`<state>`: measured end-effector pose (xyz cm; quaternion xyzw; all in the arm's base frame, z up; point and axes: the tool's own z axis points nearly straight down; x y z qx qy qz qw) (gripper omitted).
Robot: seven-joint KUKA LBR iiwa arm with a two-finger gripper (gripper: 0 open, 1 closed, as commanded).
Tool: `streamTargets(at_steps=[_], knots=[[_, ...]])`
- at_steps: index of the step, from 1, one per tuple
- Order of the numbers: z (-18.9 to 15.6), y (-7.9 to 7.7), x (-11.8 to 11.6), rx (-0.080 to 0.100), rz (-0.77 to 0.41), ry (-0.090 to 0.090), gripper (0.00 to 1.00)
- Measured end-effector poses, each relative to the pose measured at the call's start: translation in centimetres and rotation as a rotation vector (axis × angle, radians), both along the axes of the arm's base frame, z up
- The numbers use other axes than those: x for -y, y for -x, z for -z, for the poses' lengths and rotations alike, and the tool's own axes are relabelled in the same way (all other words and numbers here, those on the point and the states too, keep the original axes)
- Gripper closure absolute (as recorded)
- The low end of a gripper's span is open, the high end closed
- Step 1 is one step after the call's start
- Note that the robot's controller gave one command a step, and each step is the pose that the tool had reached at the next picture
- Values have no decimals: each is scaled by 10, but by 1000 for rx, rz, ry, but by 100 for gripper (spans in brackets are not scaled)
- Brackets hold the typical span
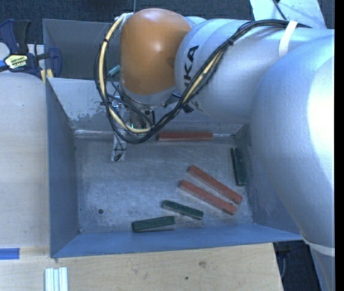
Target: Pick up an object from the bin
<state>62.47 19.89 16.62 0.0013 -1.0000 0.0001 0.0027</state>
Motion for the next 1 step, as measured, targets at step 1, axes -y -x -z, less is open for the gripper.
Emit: streamTargets(at_steps=[1], knots=[[17, 17, 87, 5, 126, 4, 0]])
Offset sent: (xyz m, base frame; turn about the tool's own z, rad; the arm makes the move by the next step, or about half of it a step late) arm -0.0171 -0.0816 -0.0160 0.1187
